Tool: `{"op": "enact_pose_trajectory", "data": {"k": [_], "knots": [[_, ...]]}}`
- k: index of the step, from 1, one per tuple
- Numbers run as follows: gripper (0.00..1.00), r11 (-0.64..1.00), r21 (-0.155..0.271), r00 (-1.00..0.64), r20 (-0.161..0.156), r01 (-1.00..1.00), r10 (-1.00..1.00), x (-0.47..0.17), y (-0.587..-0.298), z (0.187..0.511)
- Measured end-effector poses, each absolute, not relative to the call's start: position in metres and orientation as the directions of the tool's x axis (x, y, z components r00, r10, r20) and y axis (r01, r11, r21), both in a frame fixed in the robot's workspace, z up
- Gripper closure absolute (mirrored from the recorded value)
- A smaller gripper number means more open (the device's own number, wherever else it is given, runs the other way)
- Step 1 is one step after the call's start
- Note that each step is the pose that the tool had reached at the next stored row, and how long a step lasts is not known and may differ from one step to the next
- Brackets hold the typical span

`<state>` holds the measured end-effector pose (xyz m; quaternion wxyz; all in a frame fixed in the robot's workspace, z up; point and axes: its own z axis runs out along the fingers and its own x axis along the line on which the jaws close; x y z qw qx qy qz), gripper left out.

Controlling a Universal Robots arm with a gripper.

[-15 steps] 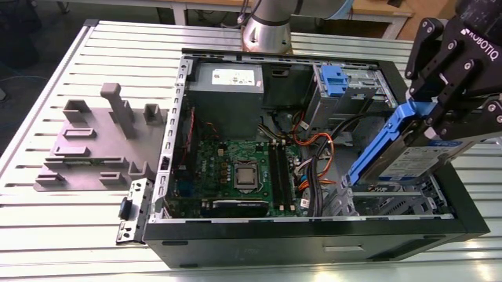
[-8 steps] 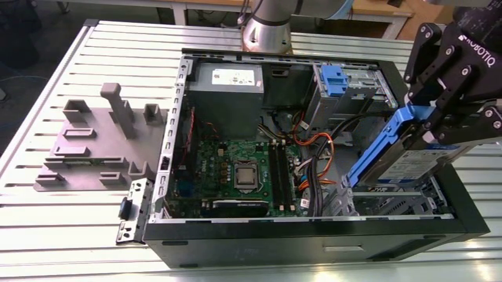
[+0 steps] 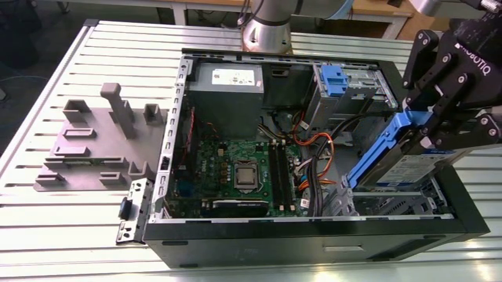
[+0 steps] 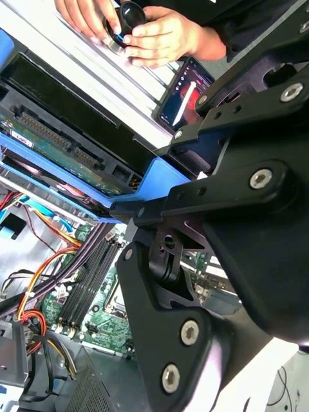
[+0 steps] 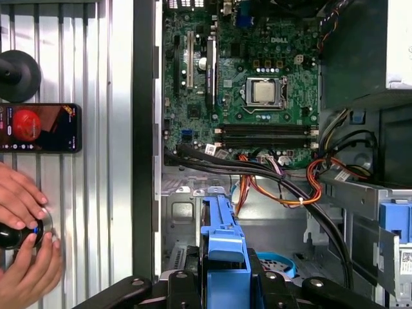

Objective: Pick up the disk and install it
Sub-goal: 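Insert the disk into the insertion slot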

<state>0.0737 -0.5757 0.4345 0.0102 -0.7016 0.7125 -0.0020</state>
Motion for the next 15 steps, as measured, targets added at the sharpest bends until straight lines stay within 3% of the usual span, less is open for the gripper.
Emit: {"op": "enact_pose_trajectory", "data": {"k": [15], "knots": [[0.64,0.017,-0.017,-0.017,-0.012,-1.0,-1.0,0.075,-0.578,0.42]]}}
